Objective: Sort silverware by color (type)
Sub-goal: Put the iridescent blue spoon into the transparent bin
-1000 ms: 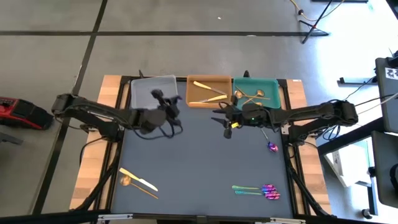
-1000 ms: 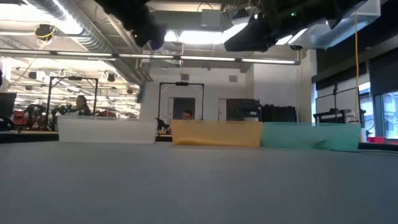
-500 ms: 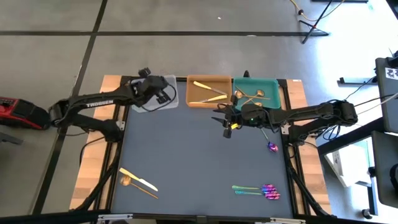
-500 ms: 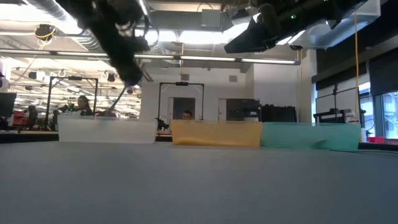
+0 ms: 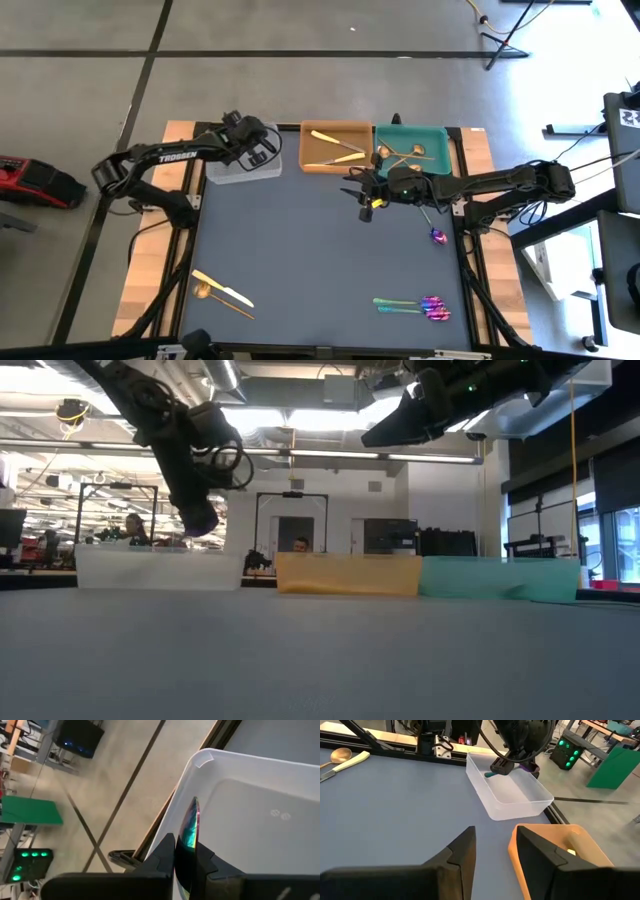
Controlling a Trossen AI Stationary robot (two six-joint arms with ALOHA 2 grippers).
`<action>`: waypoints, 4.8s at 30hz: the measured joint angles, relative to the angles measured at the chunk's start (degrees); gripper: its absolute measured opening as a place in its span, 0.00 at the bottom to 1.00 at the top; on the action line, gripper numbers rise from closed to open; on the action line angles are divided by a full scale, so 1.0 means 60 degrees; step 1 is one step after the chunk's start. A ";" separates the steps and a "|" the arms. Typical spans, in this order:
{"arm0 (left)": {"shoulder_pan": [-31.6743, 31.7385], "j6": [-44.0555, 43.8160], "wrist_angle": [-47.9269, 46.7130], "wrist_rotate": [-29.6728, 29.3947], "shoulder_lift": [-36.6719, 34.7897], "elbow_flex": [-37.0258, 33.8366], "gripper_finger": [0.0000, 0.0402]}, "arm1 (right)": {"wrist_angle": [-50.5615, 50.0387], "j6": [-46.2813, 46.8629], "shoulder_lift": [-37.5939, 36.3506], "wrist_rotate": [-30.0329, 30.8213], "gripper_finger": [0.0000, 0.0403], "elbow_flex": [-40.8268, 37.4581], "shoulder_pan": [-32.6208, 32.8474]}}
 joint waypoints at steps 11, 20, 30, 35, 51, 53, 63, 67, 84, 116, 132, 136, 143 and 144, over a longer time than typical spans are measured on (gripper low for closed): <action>0.0021 -0.0526 0.0004 0.0399 0.0117 -0.0015 0.17 | -0.0143 0.0001 0.0000 -0.0007 0.33 0.0000 0.0000; -0.0631 -0.0564 -0.0020 0.0343 -0.0182 -0.0015 0.29 | -0.0146 0.0001 0.0000 -0.0009 0.33 0.0000 0.0000; -0.3444 -0.1392 -0.0862 0.3051 -0.1250 -0.0011 0.29 | -0.0146 0.0081 0.0000 -0.0070 0.33 0.0000 0.0000; -0.5234 -0.1959 -0.1336 0.4109 -0.1261 -0.0011 0.29 | -0.0144 0.0103 0.0000 -0.0393 0.33 0.0000 0.0004; -0.9775 -0.5831 -0.0950 0.2970 0.0256 -0.0007 0.29 | -0.1427 0.1136 -0.0044 -0.0987 0.33 0.0000 0.2197; -1.0208 -0.6215 -0.0664 0.2790 0.0642 -0.0007 0.29 | -0.2150 0.1549 -0.0044 -0.0979 0.33 0.0000 0.2825; -1.1221 -0.6306 0.2894 0.2193 0.2498 -0.0007 0.29 | -0.3803 0.3370 -0.0044 -0.0736 0.33 -0.0004 0.5170; -1.1217 -0.6278 0.4305 0.2555 0.3171 -0.0007 0.29 | -0.3488 0.4092 0.0202 -0.0243 0.33 -0.0050 0.5757; -1.1333 -0.6833 0.5476 0.2558 0.3697 0.0000 0.29 | -0.4074 0.9798 0.2731 -0.0723 0.33 -0.0073 0.8640; -1.1264 -0.6441 0.5487 0.2031 0.3561 0.0168 0.29 | -0.5409 0.8415 0.3298 0.0495 0.02 0.0184 0.8128; -1.0667 -0.4909 0.2488 -0.0437 0.0951 0.0324 0.29 | -0.2991 0.1681 0.2961 0.1054 0.01 0.0800 0.3407; -1.0393 -0.5286 0.1546 -0.1227 0.0955 0.0321 0.29 | -0.1138 0.0255 0.3455 -0.0213 0.01 0.0818 0.1912; -0.9791 -0.6018 0.0118 -0.1417 0.0990 0.0313 0.29 | 0.1166 -0.0145 0.4732 -0.2569 0.01 0.0812 0.0307; -0.9715 -0.6020 0.0127 -0.1408 0.0990 0.0313 0.29 | 0.1381 -0.0093 0.4942 -0.2869 0.02 0.0816 0.0181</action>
